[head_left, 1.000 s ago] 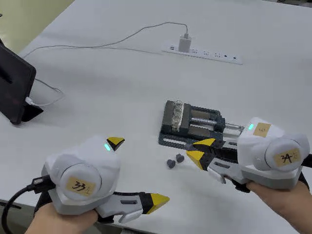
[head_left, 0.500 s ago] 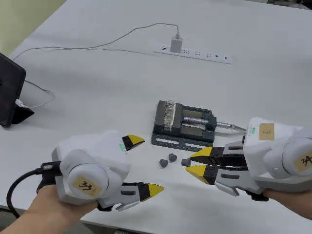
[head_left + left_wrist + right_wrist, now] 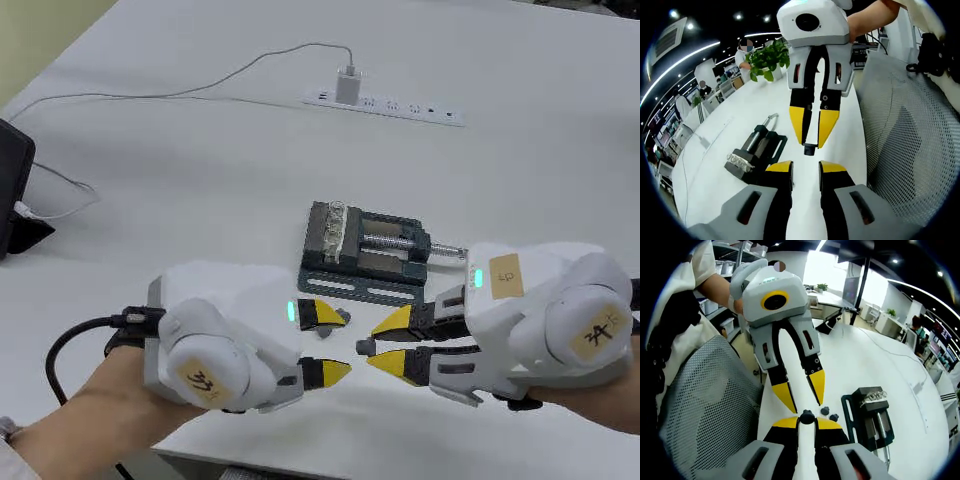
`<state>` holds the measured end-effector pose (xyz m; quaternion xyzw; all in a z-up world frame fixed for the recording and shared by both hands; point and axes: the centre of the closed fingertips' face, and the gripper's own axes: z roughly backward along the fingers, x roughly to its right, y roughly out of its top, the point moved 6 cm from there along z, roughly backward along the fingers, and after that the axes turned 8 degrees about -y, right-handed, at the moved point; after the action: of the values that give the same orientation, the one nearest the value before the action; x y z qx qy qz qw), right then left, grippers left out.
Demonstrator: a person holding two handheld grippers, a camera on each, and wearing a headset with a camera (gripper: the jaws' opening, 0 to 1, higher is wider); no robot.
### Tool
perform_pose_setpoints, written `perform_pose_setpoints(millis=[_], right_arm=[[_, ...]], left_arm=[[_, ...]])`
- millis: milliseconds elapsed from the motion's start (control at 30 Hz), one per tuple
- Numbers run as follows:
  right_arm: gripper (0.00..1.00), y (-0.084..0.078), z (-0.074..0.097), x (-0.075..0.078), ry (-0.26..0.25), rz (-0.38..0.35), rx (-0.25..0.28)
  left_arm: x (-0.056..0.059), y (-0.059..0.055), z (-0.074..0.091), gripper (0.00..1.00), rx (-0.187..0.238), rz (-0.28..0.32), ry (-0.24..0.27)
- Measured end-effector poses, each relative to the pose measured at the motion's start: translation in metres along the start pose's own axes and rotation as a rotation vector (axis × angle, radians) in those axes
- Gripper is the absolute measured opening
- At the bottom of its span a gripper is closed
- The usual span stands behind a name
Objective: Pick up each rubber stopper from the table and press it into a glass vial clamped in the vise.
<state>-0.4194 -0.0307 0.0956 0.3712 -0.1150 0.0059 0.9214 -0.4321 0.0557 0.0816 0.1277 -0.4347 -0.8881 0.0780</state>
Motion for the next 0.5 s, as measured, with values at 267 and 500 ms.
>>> perform_pose_setpoints(millis=[267,500], right_arm=[[0.07,0.0015,-0.0033,-0.0055,0.016,0.035,-0.013],[0.08,0.0044,-0.0025,-0.0072,0.023,0.046,-0.008]], left_arm=[[0.0045,0.0041,-0.0016,0.09,0.008,-0.017,-0.025],[0.0079,0.0042,-0.0025,0.05,0.004,-0.024,-0.042]])
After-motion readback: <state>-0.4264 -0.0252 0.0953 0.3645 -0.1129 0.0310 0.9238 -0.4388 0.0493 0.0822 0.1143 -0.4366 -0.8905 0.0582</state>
